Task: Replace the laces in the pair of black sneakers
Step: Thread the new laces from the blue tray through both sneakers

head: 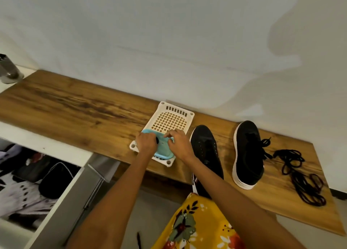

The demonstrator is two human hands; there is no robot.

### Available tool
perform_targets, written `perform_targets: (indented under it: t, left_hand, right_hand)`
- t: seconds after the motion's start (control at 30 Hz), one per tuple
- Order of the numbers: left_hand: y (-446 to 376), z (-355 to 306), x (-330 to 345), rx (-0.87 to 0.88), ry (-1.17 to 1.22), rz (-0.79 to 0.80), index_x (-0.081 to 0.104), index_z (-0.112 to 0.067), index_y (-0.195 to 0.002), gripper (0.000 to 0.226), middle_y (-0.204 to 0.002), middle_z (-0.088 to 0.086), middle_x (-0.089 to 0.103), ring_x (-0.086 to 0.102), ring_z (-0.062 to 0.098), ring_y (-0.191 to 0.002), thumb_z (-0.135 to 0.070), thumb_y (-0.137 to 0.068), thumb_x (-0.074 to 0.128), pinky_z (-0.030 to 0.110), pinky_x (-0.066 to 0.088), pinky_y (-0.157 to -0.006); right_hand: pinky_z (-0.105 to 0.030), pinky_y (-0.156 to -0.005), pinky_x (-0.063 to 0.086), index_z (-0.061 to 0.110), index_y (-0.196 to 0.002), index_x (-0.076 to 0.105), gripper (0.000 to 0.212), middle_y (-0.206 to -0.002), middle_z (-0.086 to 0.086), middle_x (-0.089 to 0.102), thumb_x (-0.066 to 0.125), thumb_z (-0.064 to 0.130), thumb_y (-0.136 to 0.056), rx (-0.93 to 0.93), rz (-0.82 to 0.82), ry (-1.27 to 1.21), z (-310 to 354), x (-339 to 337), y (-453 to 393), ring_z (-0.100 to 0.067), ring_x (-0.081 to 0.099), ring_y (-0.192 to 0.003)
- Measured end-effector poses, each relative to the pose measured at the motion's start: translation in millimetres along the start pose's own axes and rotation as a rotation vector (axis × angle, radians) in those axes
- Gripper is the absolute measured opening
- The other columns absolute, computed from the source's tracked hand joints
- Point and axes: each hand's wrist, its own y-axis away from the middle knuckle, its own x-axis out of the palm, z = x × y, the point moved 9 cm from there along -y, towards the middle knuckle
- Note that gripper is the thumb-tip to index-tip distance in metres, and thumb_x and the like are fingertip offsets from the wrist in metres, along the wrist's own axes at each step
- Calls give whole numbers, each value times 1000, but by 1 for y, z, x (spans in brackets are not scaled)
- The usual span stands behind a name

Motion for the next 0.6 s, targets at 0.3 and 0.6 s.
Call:
perform_targets:
  t: [0.3,0.6]
  left_hand:
    - [49,-82,-79,446,944,97,61,-20,-87,2,-81,-3,64,62,19,-83,-18,-86,62,34,48,-79]
    - [117,-163,-207,708,1121,75,65,-22,-97,19,-81,1,63,61,15,-75,-15,-80,72,27,50,-73]
  right_hand:
    - [-13,-73,48,22,-136,45,53,-118,7,57,62,13,-87,42,-107,-341,-30,-92,46,0,58,-84]
    - [-23,-57,52,17,-107,61,13,-71,-2,62,55,15,-95,114,-394,-452,-28,-228,123,-15,60,-58]
